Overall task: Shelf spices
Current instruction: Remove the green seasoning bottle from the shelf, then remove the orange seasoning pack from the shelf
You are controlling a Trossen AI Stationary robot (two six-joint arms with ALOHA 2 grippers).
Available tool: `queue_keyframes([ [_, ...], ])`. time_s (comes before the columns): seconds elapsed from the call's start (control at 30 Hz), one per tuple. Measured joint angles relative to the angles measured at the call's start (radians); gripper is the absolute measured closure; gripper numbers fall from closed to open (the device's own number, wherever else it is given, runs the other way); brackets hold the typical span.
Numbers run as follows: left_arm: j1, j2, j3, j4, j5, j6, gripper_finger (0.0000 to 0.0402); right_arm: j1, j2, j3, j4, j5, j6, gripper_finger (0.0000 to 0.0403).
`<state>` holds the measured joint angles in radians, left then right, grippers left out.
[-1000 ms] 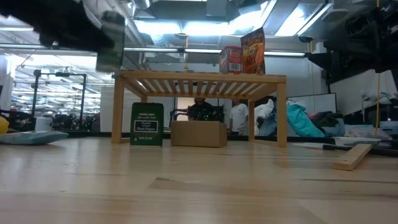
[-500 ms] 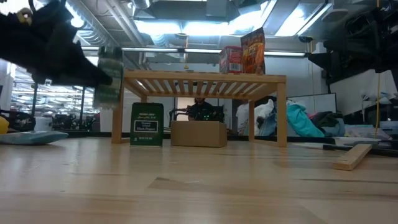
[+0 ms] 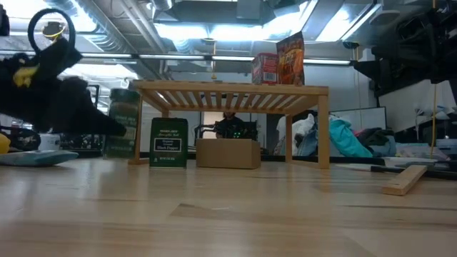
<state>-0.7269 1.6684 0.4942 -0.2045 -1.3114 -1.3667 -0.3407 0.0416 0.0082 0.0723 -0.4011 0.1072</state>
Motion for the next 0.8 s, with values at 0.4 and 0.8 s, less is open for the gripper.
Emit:
queue_keyframes([
  [0.4,0.000,0.082,0.000,0.007,-0.029,-0.073,0.0124,0.000,0.000,0.000,0.000,0.000,0.000,0.0152],
  [0.8,-0.051,0.076,0.000,0.001,-0.157,-0.009,0.0070,0.000,0.000,0.000,0.000,0.000,0.000,0.0152],
])
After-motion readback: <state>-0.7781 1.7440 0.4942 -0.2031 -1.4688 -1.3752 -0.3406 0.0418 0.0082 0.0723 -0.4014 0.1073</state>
